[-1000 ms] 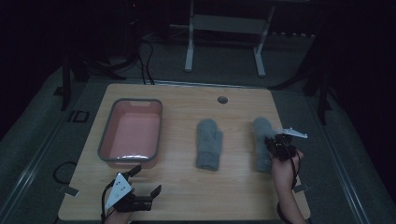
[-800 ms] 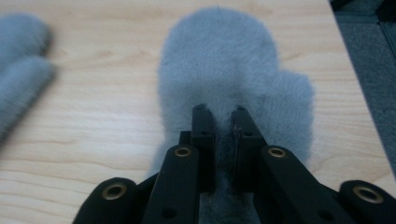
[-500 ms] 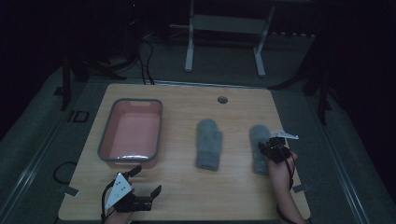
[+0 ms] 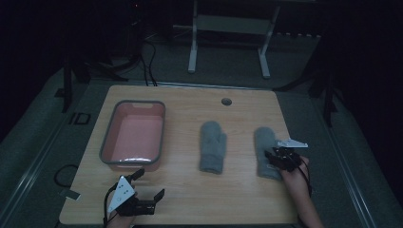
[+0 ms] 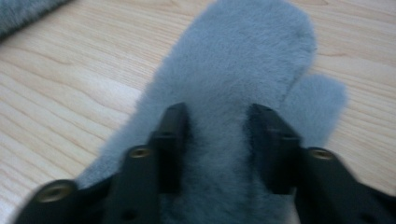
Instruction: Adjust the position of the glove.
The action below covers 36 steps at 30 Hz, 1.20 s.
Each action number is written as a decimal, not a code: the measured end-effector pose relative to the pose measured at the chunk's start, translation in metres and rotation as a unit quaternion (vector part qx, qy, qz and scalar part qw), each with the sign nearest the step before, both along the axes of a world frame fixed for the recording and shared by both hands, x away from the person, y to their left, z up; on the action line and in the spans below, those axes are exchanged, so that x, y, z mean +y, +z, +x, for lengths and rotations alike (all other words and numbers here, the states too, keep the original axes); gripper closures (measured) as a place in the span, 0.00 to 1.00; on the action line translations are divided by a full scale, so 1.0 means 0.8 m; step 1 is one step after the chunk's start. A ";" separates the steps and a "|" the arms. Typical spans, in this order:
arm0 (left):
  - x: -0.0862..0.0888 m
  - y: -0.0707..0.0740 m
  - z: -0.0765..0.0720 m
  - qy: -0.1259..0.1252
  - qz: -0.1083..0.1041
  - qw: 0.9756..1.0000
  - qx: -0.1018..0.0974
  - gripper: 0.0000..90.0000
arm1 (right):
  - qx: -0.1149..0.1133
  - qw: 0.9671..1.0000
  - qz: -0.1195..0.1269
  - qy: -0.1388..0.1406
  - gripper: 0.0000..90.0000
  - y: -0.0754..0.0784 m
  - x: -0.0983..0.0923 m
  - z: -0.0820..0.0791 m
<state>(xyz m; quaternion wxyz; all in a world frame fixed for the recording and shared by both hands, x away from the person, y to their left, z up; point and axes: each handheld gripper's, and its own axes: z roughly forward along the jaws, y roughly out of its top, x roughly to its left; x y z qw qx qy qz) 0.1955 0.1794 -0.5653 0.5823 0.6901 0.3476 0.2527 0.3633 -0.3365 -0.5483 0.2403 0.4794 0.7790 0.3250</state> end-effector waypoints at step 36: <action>0.002 0.003 -0.003 0.001 -0.001 1.000 -0.007 0.01 | -0.020 0.992 0.112 -0.060 0.94 0.100 0.202 -0.002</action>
